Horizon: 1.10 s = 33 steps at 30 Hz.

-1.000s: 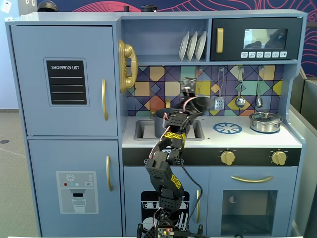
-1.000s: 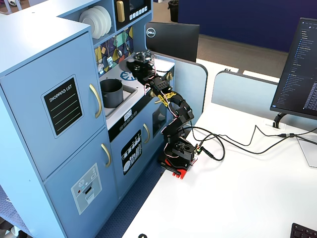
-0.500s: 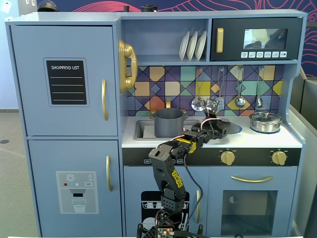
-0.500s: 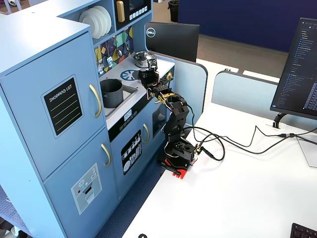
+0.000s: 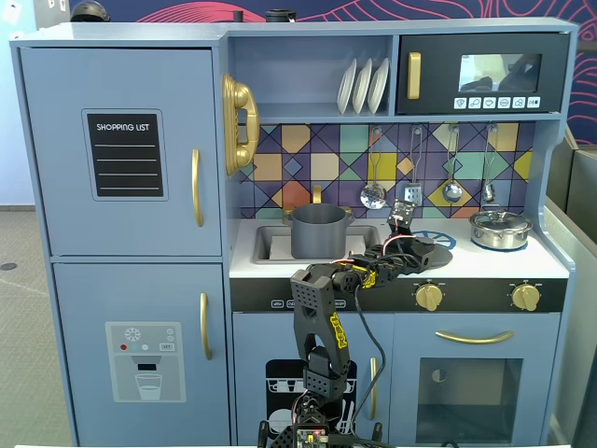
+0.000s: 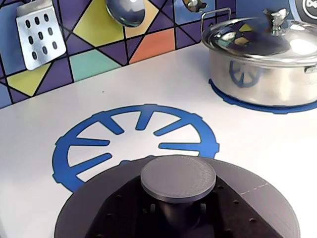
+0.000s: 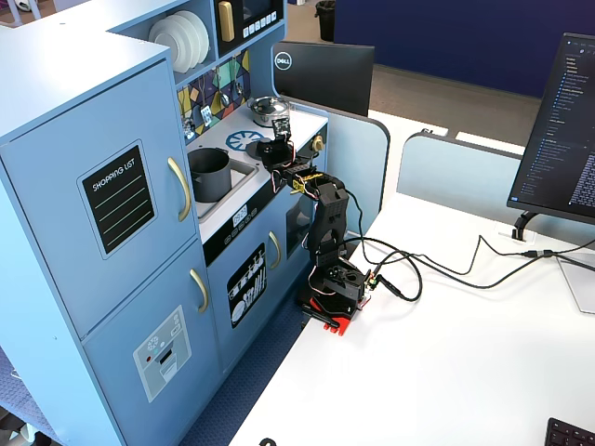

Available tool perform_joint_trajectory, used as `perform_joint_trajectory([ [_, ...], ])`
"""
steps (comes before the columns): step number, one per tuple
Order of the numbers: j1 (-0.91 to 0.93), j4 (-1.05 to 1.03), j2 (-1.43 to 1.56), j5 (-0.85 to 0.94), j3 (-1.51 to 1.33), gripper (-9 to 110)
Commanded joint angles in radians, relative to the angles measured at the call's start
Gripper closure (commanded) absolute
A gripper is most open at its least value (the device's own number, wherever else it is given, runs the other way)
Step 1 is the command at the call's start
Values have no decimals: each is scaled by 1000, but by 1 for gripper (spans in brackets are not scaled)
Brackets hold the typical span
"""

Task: Take off the lid from the gray recipient and place it on the counter

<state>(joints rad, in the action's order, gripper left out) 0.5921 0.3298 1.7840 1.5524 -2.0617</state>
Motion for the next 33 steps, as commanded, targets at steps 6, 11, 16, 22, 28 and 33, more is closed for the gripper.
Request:
perform_joint_trajectory([
  [6, -28, 60, -26, 23, 5, 102],
  [11, -14, 60, -14, 14, -20, 90],
  [16, 6, 60, 29, 38, -57, 75],
  [22, 11, 60, 94, 40, -43, 73],
  [28, 12, 44, 121, 51, 2, 75],
  [33, -9, 41, 184, 48, 34, 77],
])
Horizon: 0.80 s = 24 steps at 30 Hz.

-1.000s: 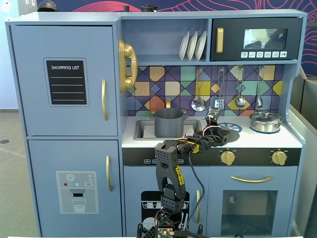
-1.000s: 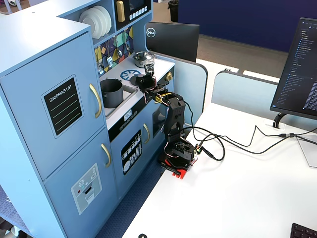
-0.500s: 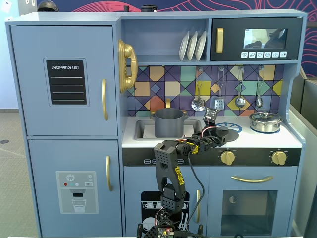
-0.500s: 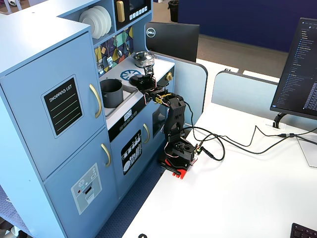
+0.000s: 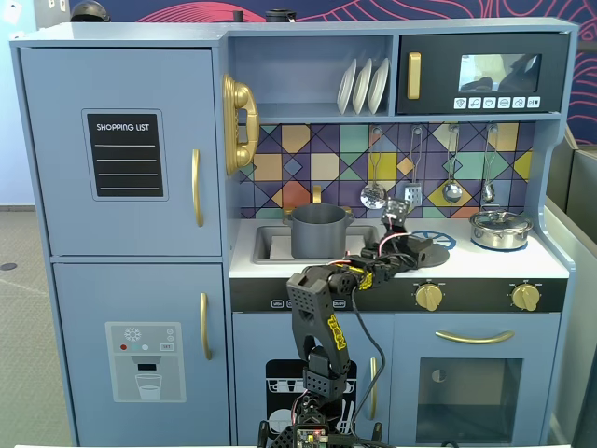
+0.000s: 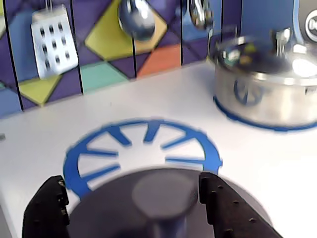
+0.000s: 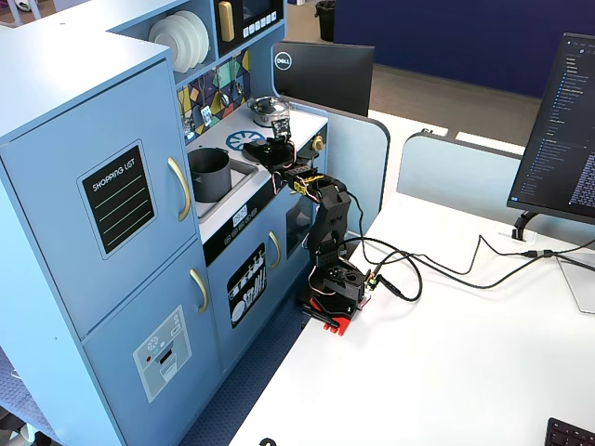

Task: Take off the lid from the gray recipient and place it on the counter

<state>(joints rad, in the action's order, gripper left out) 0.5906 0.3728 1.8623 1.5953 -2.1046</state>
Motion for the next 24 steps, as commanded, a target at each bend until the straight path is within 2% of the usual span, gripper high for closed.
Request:
perform_joint_trajectory([
  [1, -12, -18, 135, 8, 83, 78],
  [4, -41, -172, 279, -11, 95, 83],
  [9, -163, -821, 644, -132, 101, 101],
  [13, -316, -1175, 836, -192, 43, 102],
  [18, -491, -1384, 963, -133, -143, 102],
  [24, -578, -1401, 1068, -54, -499, 102],
])
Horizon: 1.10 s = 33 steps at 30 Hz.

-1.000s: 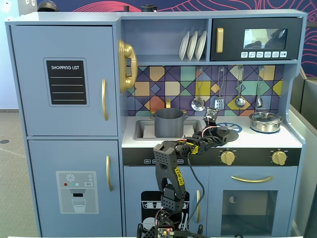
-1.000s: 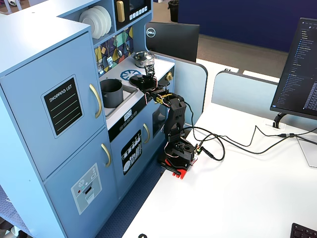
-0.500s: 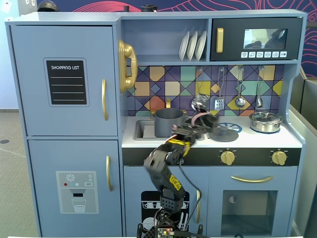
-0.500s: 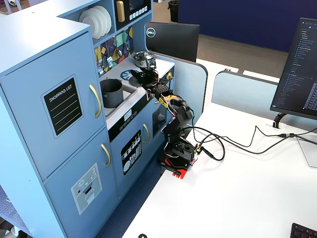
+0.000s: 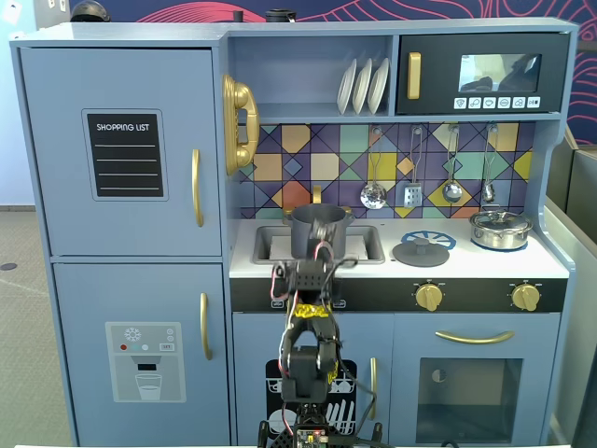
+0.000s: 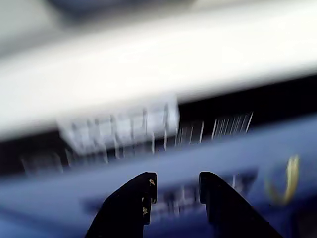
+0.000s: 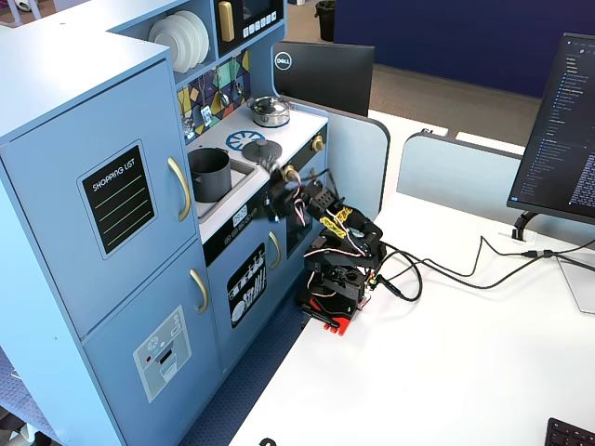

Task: Take off the lid from the gray recipient and place it on the counter

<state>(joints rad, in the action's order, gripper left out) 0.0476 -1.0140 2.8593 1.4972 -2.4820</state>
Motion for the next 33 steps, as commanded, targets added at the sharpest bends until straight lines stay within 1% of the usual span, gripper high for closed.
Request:
perform_joint_trajectory([
  [1, -41, -15, 89, 55, -176, 102],
  [6, -57, -38, 169, 40, -351, 102],
  [12, -60, -192, 265, 60, -462, 102],
  [16, -67, -255, 308, 54, -506, 102],
  [22, -75, -357, 318, 57, -518, 102],
  [27, -83, -497, 319, 87, -520, 100],
  [33, -84, -517, 319, 40, -520, 98],
])
